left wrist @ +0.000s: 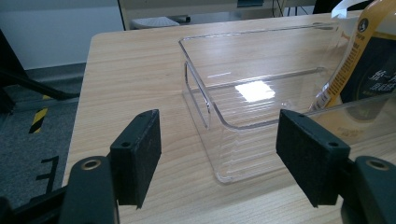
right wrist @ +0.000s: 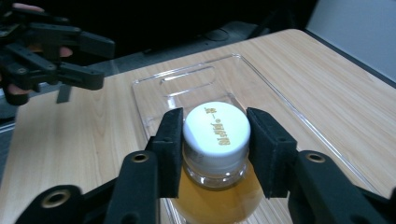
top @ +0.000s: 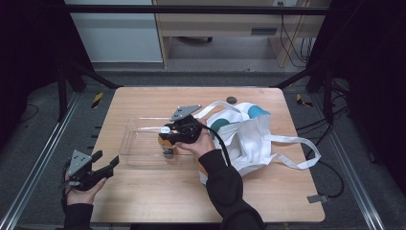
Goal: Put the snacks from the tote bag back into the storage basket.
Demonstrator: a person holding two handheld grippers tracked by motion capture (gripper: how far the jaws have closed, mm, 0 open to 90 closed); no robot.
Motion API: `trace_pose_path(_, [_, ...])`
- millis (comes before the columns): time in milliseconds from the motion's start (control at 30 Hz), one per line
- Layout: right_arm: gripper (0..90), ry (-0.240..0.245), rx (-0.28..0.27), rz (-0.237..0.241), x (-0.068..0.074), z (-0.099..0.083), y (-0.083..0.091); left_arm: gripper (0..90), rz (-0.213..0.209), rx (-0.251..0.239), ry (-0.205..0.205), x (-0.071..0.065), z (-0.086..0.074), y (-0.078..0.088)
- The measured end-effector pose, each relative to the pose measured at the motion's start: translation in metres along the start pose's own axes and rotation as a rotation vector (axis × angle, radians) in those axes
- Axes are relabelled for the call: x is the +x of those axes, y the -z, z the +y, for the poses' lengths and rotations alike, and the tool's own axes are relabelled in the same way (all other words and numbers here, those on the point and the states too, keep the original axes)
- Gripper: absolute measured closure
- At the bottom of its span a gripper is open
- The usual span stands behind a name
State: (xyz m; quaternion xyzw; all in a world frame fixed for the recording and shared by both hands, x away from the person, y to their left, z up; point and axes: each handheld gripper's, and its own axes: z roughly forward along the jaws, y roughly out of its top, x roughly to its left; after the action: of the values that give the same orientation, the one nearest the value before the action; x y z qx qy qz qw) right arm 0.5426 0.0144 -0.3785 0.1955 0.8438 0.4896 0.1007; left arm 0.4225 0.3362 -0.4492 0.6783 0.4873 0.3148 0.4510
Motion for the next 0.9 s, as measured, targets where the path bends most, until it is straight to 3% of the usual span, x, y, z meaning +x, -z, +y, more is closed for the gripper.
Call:
trace_pose_path(67, [43.8,-0.035,0.011,-0.031,0.005,0.001,0.0,31.0,0.0,0.001,-0.001,0.0,0.0,0.0])
trace_pose_path(233, [40.8,-0.106,-0.041,-0.163,0.025,0.001,0.003,31.1,0.0,0.001,-0.003,-0.001,0.0,0.0])
trace_pose_path(333, [42.2,-0.135,-0.036,-0.25,0.036,-0.002,-0.002,31.0,0.001,0.001,-0.002,0.0,0.0,0.0])
trace_pose_path(367, [42.9,-0.164,-0.032,-0.283,0.039,-0.003,-0.004,31.1,0.001,0.0,-0.002,0.0,0.0,0.0])
trace_pose_path(500, [58.0,-0.221,-0.112,-0.347,0.041,-0.011,-0.006,31.1,0.001,0.001,-0.003,0.0,0.0,0.001])
trace_pose_path(533, [58.4,-0.233,-0.118,-0.349,0.041,-0.012,-0.006,31.0,0.001,-0.001,0.001,0.0,0.0,0.0])
trace_pose_path(700, [59.0,-0.206,-0.123,-0.338,0.042,-0.013,-0.005,31.1,0.003,-0.003,0.0,0.0,0.0,0.001])
trace_pose_path(767, [59.1,-0.177,-0.111,-0.295,0.038,-0.012,-0.004,31.1,0.003,-0.002,-0.001,0.0,0.0,0.001])
trace_pose_path(900, [59.2,-0.125,-0.086,-0.158,0.024,-0.009,-0.003,31.1,0.002,0.001,-0.002,0.0,0.0,0.001])
